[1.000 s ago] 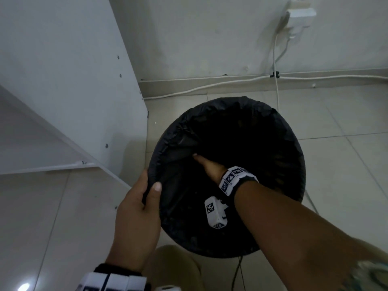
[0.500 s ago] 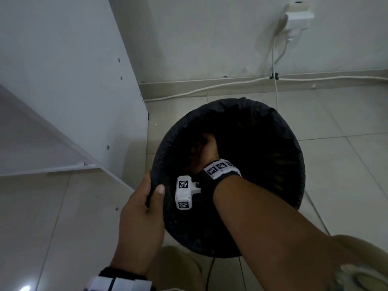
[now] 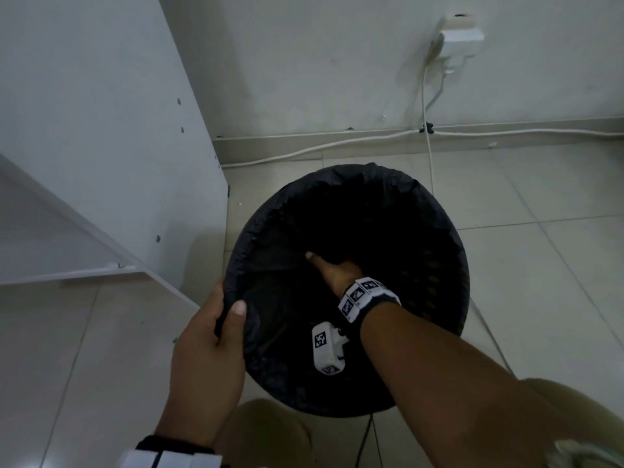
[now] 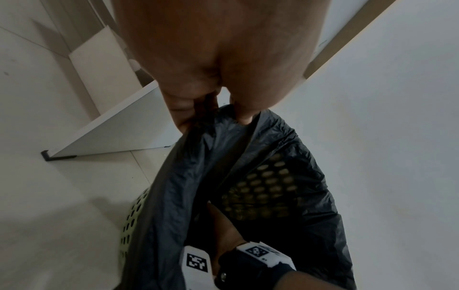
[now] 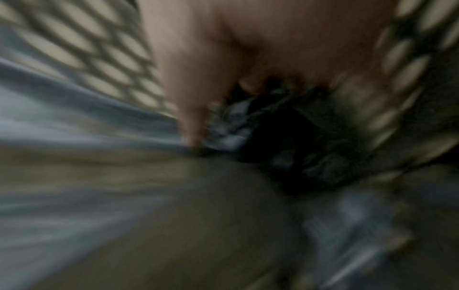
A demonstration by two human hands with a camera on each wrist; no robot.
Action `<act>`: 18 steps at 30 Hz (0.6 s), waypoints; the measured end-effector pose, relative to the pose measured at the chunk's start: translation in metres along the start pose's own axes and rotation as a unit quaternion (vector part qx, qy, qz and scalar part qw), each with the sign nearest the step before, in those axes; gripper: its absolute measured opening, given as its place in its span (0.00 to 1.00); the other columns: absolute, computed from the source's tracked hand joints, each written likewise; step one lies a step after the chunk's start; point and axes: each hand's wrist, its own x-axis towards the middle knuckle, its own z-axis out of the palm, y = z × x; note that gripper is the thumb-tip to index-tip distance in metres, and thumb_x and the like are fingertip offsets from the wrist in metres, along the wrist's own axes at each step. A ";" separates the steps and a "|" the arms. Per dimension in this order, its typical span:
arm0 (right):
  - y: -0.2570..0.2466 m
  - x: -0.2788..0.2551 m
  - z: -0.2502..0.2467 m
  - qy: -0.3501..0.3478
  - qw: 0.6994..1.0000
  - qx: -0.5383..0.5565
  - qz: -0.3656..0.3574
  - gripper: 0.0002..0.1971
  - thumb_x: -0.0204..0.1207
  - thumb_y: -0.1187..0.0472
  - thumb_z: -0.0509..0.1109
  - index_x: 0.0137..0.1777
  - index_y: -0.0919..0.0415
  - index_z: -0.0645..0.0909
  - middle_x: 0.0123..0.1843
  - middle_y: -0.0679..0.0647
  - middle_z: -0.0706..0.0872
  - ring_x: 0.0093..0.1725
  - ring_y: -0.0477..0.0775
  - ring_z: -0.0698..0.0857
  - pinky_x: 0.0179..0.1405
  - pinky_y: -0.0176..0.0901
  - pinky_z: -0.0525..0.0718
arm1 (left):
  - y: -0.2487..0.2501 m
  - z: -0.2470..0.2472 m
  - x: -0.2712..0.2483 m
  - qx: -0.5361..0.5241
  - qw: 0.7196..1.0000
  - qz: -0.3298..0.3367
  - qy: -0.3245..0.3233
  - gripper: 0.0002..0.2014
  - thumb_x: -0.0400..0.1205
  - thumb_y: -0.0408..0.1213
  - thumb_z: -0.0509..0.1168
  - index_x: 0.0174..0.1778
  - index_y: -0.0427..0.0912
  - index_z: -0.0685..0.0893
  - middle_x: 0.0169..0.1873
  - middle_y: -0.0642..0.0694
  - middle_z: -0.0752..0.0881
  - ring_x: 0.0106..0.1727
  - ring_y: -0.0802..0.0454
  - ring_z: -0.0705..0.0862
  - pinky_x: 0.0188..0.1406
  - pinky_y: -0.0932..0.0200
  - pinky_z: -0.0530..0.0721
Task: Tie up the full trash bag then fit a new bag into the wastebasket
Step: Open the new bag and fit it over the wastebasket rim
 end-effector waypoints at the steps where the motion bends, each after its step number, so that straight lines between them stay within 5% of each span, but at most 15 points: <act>1: -0.002 0.001 -0.003 -0.003 1.000 0.003 -0.005 0.52 0.64 0.29 0.76 0.85 0.52 0.63 0.79 0.57 0.77 0.72 0.62 0.80 0.69 0.46 0.78 | 0.000 -0.001 -0.001 0.003 1.000 -0.002 -0.002 0.17 0.88 0.48 0.57 0.72 0.69 0.75 0.51 0.87 0.79 0.53 0.90 0.76 0.49 0.87 0.75; 5: -0.017 -0.022 -0.020 0.003 0.992 -0.081 -0.096 0.35 0.75 0.40 0.73 0.79 0.54 0.73 0.72 0.55 0.83 0.68 0.60 0.83 0.62 0.41 0.78 | 0.004 -0.003 0.004 0.021 1.000 0.004 0.002 0.18 0.89 0.48 0.55 0.74 0.66 0.77 0.53 0.75 0.82 0.50 0.85 0.78 0.52 0.73 0.79; 8: -0.025 -0.062 -0.042 0.035 0.957 -0.208 -0.200 0.19 0.78 0.46 0.71 0.54 0.63 0.89 0.52 0.58 0.92 0.54 0.57 0.89 0.55 0.44 0.83 | 0.008 -0.001 0.011 0.033 0.999 0.013 0.016 0.15 0.90 0.47 0.55 0.69 0.67 0.78 0.48 0.74 0.82 0.48 0.75 0.81 0.48 0.66 0.79; 10: -0.025 -0.098 -0.067 0.152 0.903 -0.257 -0.308 0.15 0.74 0.45 0.74 0.47 0.57 0.89 0.44 0.53 0.91 0.47 0.52 0.88 0.51 0.43 0.83 | 0.010 0.000 0.017 0.038 0.999 0.022 0.021 0.15 0.90 0.46 0.54 0.68 0.67 0.79 0.46 0.72 0.83 0.46 0.77 0.79 0.45 0.70 0.76; 13: -0.031 -0.131 -0.116 0.371 0.778 -0.281 -0.423 0.22 0.70 0.46 0.76 0.60 0.56 0.82 0.58 0.57 0.85 0.59 0.62 0.81 0.58 0.56 0.78 | 0.010 0.003 0.023 0.048 0.997 0.032 0.044 0.16 0.90 0.44 0.54 0.70 0.57 0.80 0.50 0.62 0.84 0.47 0.64 0.80 0.45 0.61 0.76; 15: -0.034 -0.125 -0.144 0.364 0.798 -0.341 -0.339 0.32 0.72 0.45 0.75 0.74 0.55 0.72 0.68 0.61 0.79 0.67 0.67 0.76 0.62 0.64 0.76 | 0.007 0.007 0.026 0.056 0.997 0.024 0.051 0.14 0.90 0.43 0.53 0.67 0.54 0.81 0.48 0.59 0.84 0.50 0.55 0.81 0.43 0.58 0.74; 18: -0.031 -0.105 -0.159 0.231 0.851 -0.389 -0.269 0.25 0.81 0.54 0.67 0.77 0.56 0.70 0.63 0.65 0.85 0.60 0.69 0.83 0.55 0.58 0.83 | 0.015 0.013 0.023 0.151 0.980 0.046 0.120 0.16 0.83 0.49 0.57 0.58 0.44 0.82 0.47 0.42 0.84 0.53 0.37 0.82 0.44 0.49 0.78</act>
